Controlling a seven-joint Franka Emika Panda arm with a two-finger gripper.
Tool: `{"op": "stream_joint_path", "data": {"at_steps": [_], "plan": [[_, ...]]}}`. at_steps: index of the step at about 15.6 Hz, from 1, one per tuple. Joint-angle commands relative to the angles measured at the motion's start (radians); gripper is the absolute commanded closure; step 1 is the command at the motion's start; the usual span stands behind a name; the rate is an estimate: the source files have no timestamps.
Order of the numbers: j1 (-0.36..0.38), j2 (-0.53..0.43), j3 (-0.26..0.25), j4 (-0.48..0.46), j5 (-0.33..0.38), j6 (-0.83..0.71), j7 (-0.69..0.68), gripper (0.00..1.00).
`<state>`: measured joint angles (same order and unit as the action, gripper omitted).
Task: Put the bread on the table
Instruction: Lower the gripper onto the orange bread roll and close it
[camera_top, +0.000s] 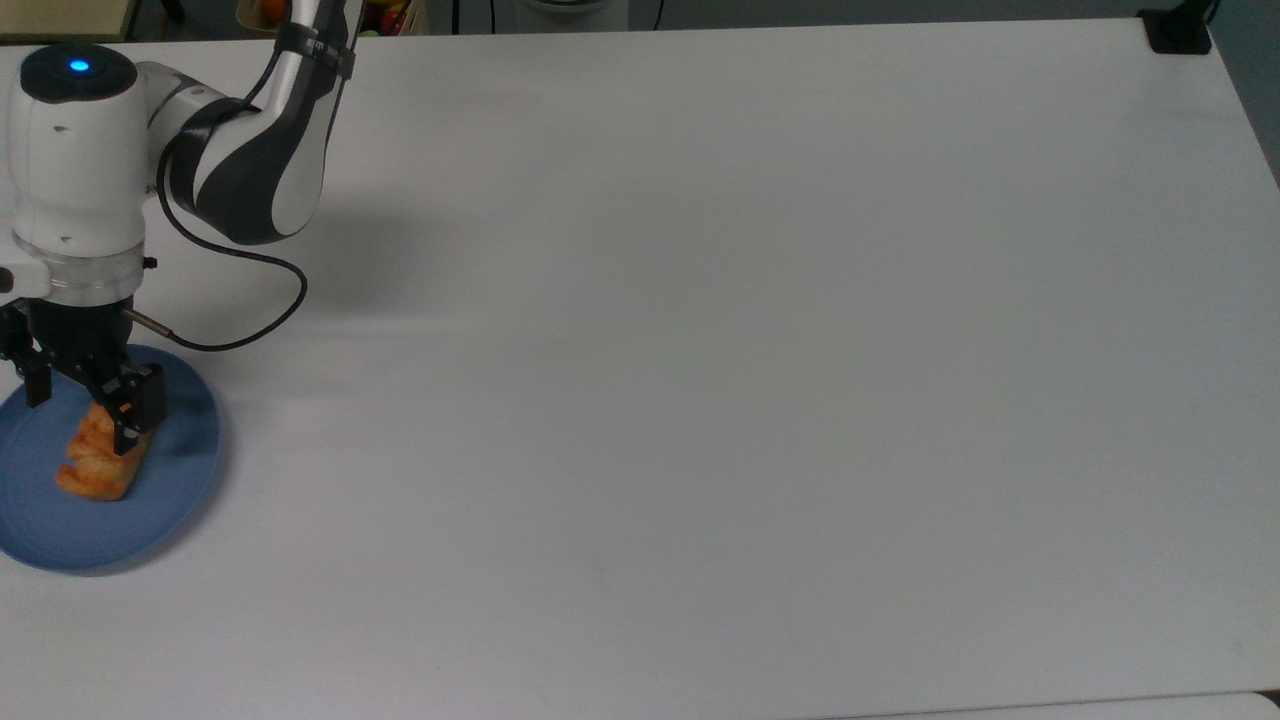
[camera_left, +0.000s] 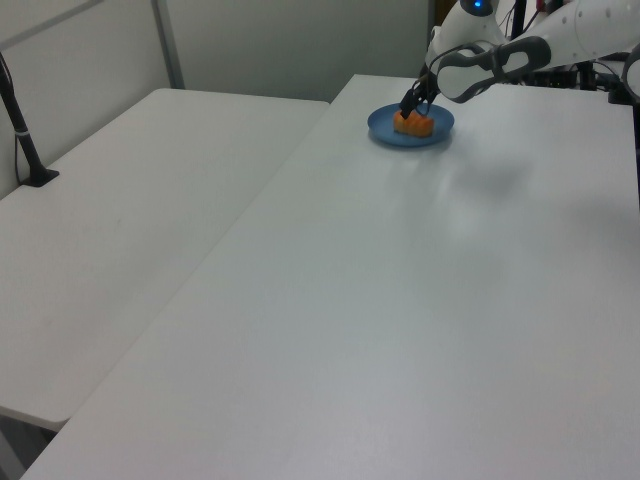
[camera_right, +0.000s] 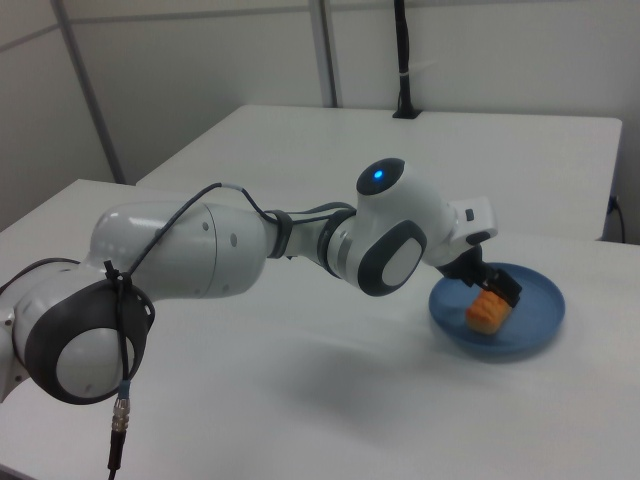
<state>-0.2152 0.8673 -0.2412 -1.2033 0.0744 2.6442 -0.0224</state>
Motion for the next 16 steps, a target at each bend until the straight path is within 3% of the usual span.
{"op": "stream_joint_path", "data": {"at_steps": [1, 4, 8, 9, 14, 16], "plan": [[0.005, 0.035, -0.006, 0.022, 0.027, 0.043, -0.027, 0.00], [0.004, 0.035, -0.006, 0.002, 0.030, 0.043, -0.066, 0.00], [0.005, 0.035, -0.006, -0.013, 0.028, 0.045, -0.094, 0.13], [0.007, 0.035, -0.006, -0.013, 0.028, 0.045, -0.105, 0.20], [0.008, 0.025, -0.006, -0.015, 0.028, 0.045, -0.151, 0.84], [0.010, 0.010, -0.006, -0.031, 0.027, 0.046, -0.153, 0.94]]}}
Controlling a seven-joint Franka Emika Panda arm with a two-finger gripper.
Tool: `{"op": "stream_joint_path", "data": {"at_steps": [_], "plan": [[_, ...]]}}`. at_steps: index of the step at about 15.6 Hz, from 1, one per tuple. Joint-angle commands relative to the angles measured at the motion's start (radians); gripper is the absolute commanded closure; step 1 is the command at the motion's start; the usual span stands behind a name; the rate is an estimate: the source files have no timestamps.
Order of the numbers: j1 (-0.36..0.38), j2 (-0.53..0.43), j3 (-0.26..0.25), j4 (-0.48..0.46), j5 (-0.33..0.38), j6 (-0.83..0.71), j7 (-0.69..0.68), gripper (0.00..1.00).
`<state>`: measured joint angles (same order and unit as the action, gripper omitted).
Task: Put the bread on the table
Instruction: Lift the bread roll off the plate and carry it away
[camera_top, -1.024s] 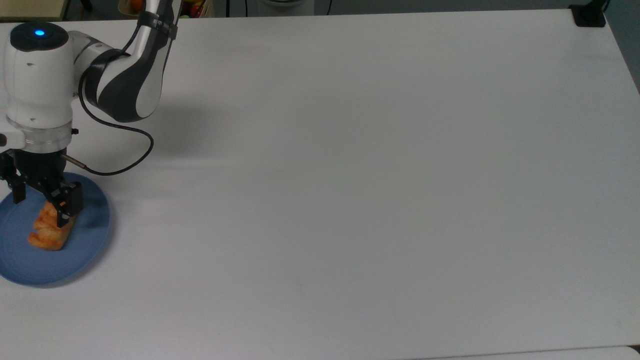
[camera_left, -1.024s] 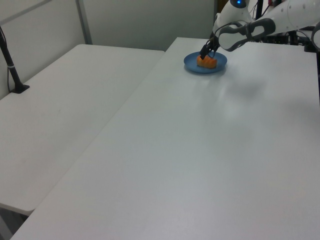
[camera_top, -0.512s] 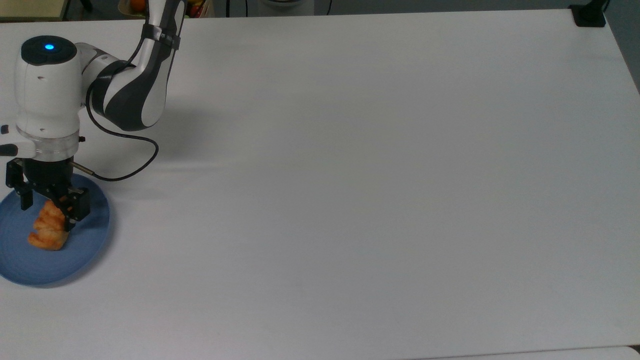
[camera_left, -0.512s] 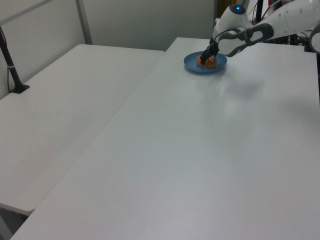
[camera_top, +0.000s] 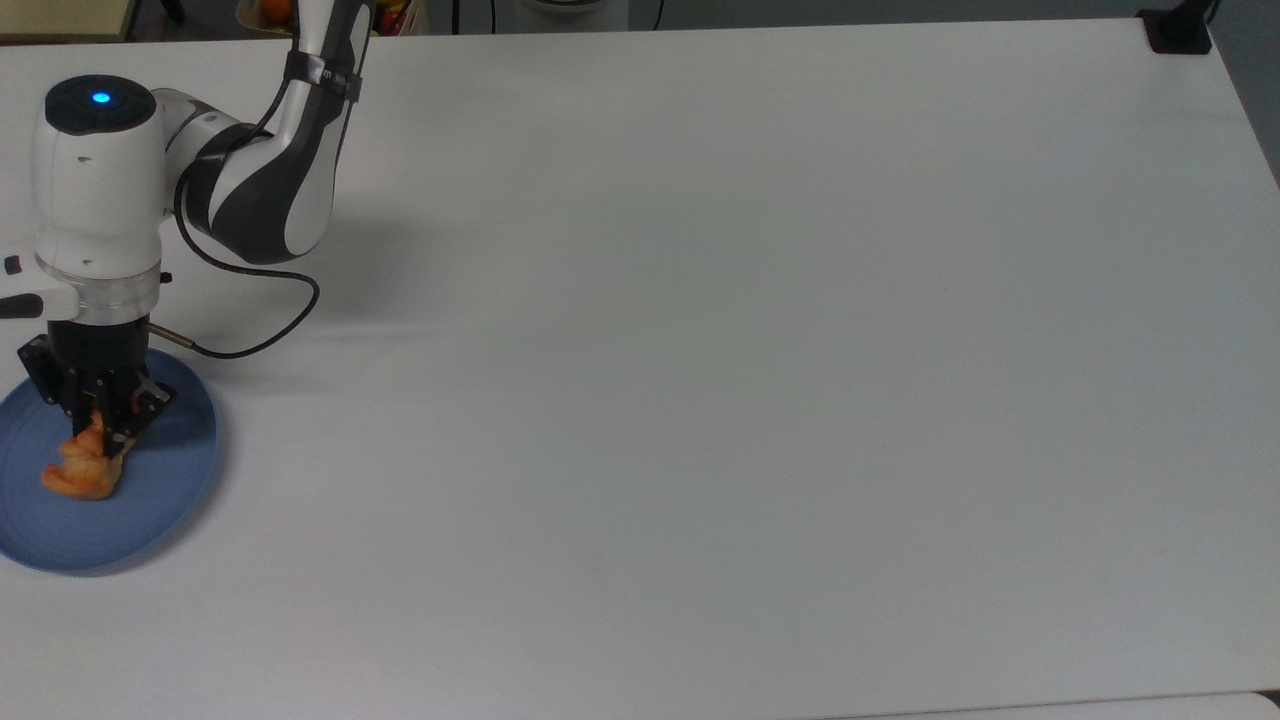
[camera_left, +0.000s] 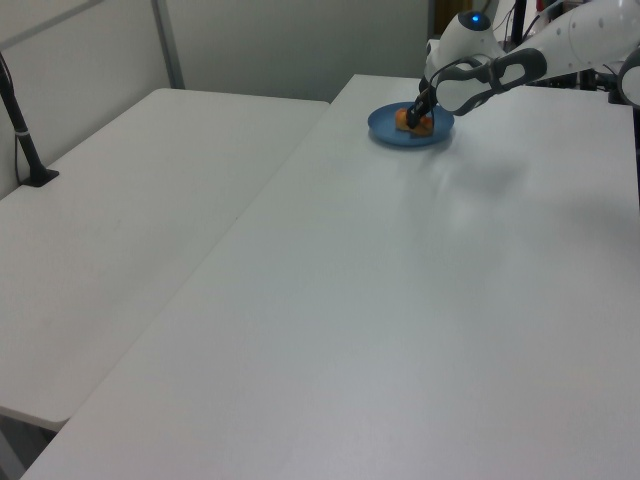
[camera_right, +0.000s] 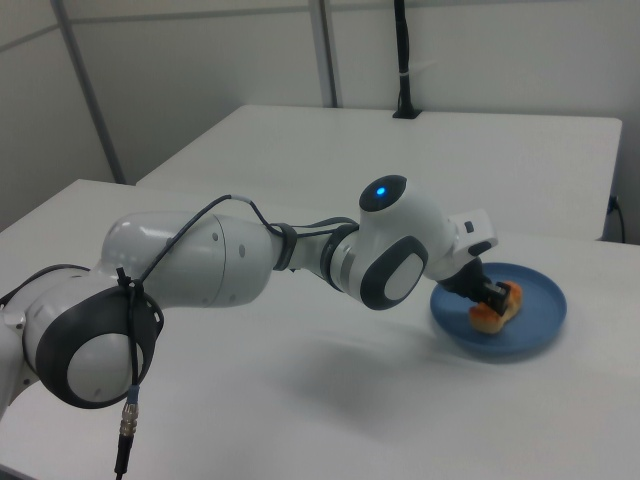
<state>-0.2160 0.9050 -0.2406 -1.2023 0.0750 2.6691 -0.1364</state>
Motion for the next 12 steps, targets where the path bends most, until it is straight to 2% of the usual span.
{"op": "stream_joint_path", "data": {"at_steps": [1, 9, 12], "plan": [[0.010, -0.044, -0.006, -0.042, 0.028, 0.022, -0.038, 0.95], [0.013, -0.271, 0.000, -0.238, 0.032, 0.017, -0.058, 0.94], [0.029, -0.377, 0.043, -0.336, 0.032, 0.011, -0.055, 0.94]]}}
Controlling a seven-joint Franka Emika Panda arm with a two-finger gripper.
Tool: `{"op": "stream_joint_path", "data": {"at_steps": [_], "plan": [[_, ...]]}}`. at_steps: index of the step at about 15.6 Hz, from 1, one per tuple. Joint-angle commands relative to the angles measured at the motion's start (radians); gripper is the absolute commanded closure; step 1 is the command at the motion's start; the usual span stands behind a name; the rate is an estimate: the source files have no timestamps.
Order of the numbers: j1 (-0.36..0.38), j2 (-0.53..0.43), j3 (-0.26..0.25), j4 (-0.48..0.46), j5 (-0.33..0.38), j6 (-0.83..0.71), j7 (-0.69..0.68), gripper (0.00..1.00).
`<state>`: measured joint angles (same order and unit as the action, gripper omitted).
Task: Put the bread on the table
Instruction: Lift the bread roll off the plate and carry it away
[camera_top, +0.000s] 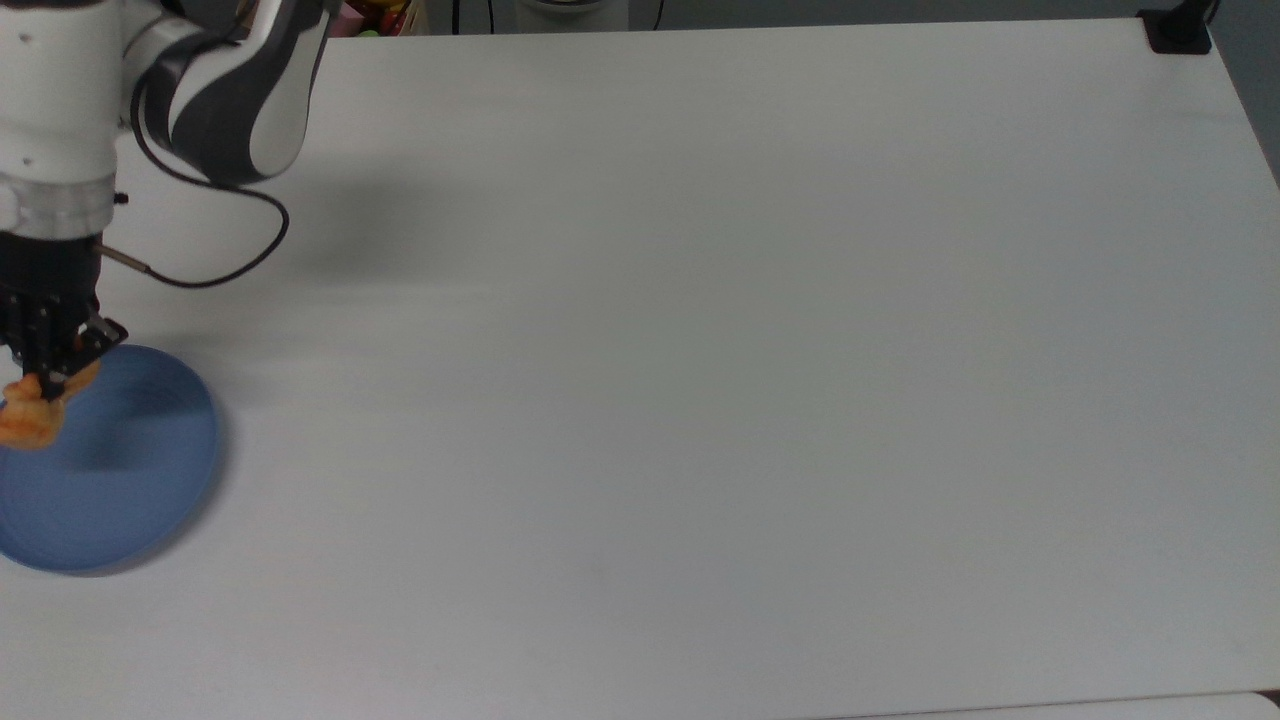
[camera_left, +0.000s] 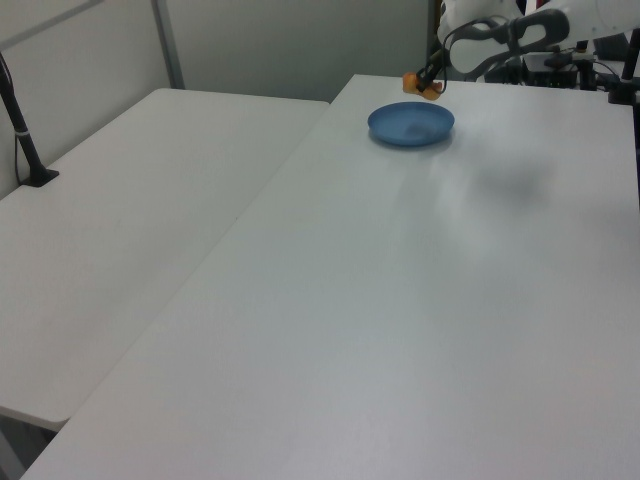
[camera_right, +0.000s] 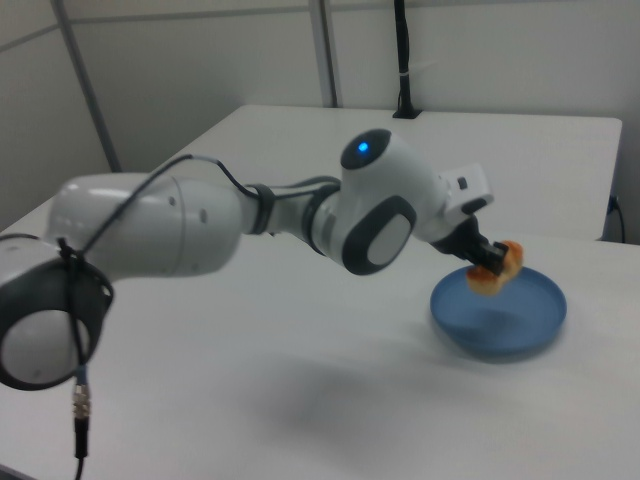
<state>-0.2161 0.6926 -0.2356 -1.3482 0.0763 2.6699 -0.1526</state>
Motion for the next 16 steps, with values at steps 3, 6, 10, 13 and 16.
{"op": "stream_joint_path", "data": {"at_steps": [3, 6, 10, 13, 16], "plan": [[0.053, -0.293, 0.065, -0.317, 0.031, 0.005, -0.038, 0.93], [0.096, -0.431, 0.087, -0.460, 0.030, -0.017, -0.036, 0.91], [0.204, -0.625, 0.093, -0.632, 0.031, -0.159, -0.031, 0.91], [0.253, -0.709, 0.137, -0.744, 0.028, -0.185, -0.015, 0.91], [0.270, -0.761, 0.200, -0.844, 0.023, -0.194, 0.013, 0.91]]}}
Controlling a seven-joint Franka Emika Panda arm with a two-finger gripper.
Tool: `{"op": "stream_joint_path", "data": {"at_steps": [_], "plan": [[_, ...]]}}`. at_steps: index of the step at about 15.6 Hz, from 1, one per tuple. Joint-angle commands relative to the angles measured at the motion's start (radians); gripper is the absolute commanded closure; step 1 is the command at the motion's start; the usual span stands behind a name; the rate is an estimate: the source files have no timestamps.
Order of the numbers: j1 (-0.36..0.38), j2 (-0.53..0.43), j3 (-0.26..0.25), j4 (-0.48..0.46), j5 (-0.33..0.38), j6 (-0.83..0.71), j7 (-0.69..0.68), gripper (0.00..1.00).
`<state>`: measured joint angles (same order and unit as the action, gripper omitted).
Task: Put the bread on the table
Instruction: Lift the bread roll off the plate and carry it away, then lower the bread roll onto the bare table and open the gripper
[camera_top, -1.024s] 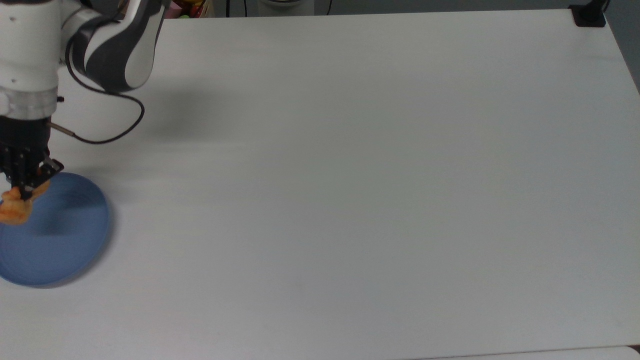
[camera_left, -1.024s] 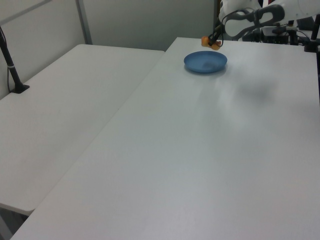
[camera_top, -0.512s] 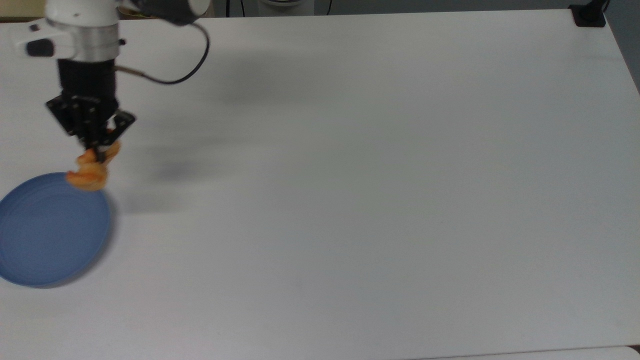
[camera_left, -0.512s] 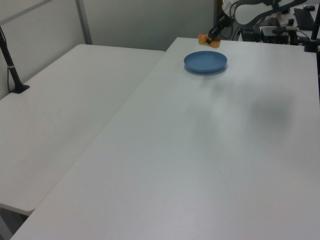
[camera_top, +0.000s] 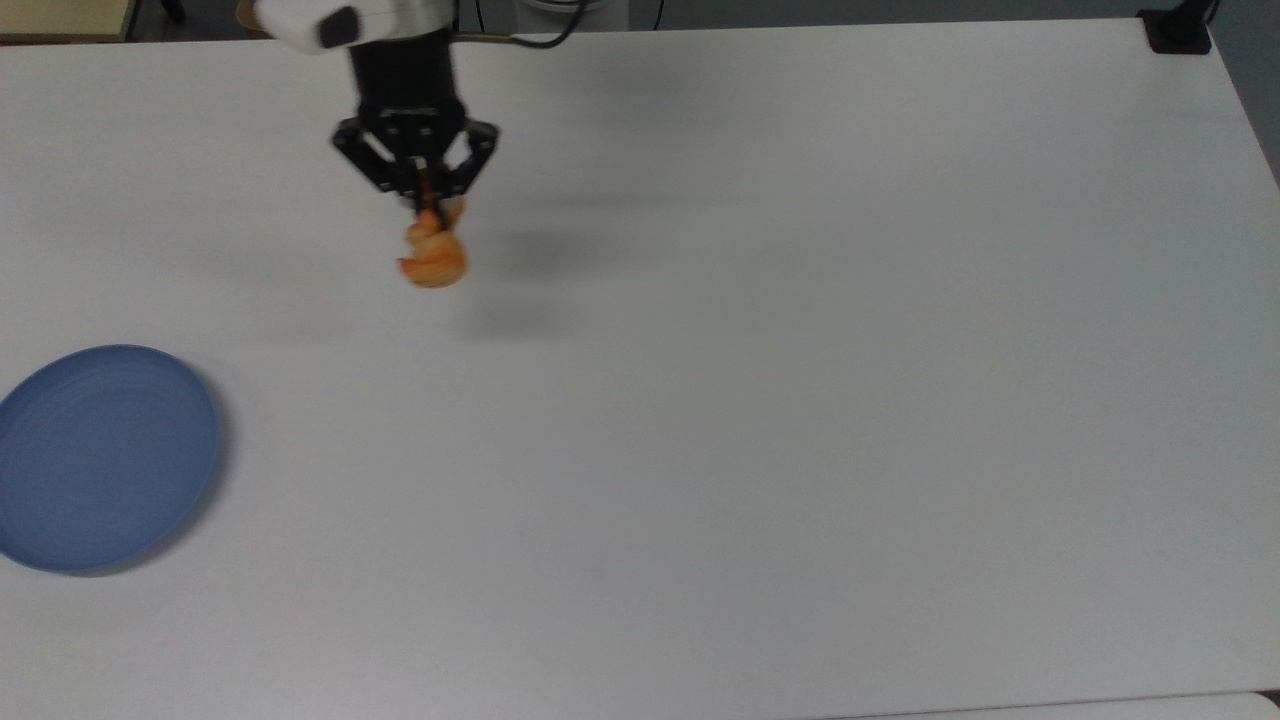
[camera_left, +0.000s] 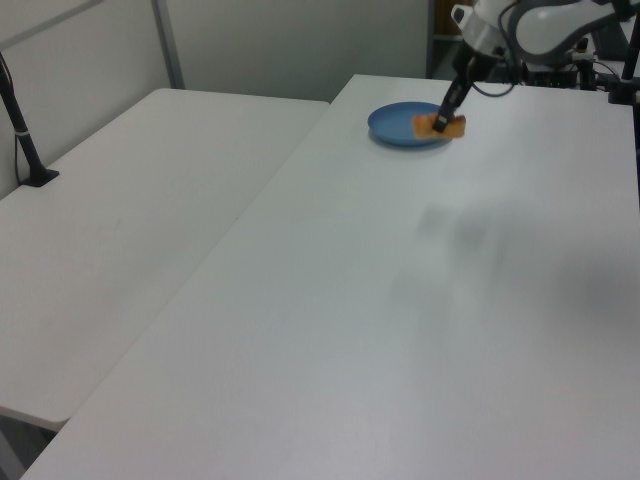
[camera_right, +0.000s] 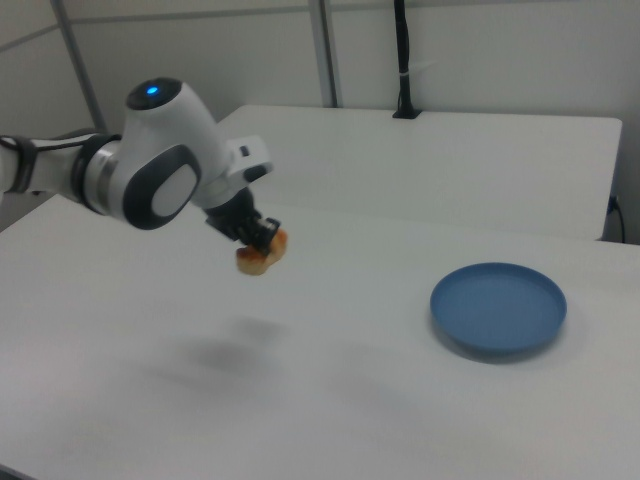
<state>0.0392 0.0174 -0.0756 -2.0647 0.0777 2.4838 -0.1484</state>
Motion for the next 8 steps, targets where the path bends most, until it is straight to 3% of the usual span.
{"op": "stream_joint_path", "data": {"at_steps": [1, 5, 8], "plan": [[0.019, -0.096, 0.051, -0.155, 0.017, -0.005, 0.013, 0.91], [0.096, -0.114, 0.060, -0.251, 0.002, 0.004, 0.048, 0.91], [0.122, -0.113, 0.060, -0.320, -0.058, 0.039, 0.145, 0.91]]}}
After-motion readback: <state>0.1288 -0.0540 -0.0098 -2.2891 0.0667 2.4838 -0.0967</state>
